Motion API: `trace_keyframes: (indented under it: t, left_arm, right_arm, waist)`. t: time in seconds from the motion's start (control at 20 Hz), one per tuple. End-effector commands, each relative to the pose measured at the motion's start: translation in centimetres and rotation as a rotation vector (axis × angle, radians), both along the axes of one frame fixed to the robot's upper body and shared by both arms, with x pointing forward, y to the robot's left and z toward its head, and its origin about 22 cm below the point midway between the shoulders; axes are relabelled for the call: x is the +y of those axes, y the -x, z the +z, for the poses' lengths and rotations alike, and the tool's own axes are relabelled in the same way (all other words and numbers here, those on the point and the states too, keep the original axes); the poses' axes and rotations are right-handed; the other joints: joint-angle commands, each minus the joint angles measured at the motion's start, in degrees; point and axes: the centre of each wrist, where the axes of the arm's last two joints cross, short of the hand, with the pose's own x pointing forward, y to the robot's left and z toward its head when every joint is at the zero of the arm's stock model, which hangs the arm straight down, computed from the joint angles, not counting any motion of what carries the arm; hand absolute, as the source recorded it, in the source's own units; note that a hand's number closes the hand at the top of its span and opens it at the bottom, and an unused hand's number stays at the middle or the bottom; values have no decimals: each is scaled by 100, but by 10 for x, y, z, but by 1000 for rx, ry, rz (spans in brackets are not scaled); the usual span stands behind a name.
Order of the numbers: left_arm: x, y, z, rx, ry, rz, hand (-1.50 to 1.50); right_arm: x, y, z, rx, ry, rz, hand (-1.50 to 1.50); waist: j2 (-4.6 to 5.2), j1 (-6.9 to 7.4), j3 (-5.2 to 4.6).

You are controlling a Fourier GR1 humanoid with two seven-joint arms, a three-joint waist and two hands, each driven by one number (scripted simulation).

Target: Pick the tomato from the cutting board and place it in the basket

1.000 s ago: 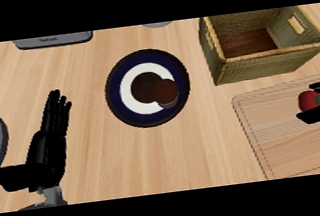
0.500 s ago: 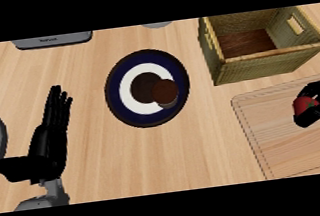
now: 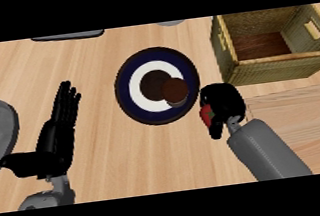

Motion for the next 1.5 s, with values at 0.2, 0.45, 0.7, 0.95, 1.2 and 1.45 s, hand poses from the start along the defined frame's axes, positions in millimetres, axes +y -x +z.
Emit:
trace_keyframes:
  t: [0.2, 0.45, 0.7, 0.95, 1.2, 1.45]
  left_arm:
    - [3, -3, 12, 3, -1, 45, 0]
    - [4, 13, -5, 9, 12, 54, 0]
    - [17, 10, 7, 5, -10, 55, 0]
    - [17, 8, 4, 10, 0, 71, 0]
    - [7, -4, 4, 8, 4, 68, 0]
    - [10, 4, -1, 12, -20, 73, 0]
  right_arm:
    - [99, 23, 24, -188, -63, 188, 150]
    - [100, 41, 68, -309, -339, 168, 150]
    - [100, 72, 127, -453, -567, 186, 150]
    - [85, 117, 181, -489, -673, 157, 150]
    - [56, 131, 218, -487, -654, 71, 150]
    - [39, 108, 250, -507, -538, -48, 150]
  waist:
    - [-20, -246, 19]
    - [-48, -318, 18]
    - [-76, -393, 18]
    - [-67, -424, 15]
    - [-42, -423, 14]
    - [-41, -400, 11]
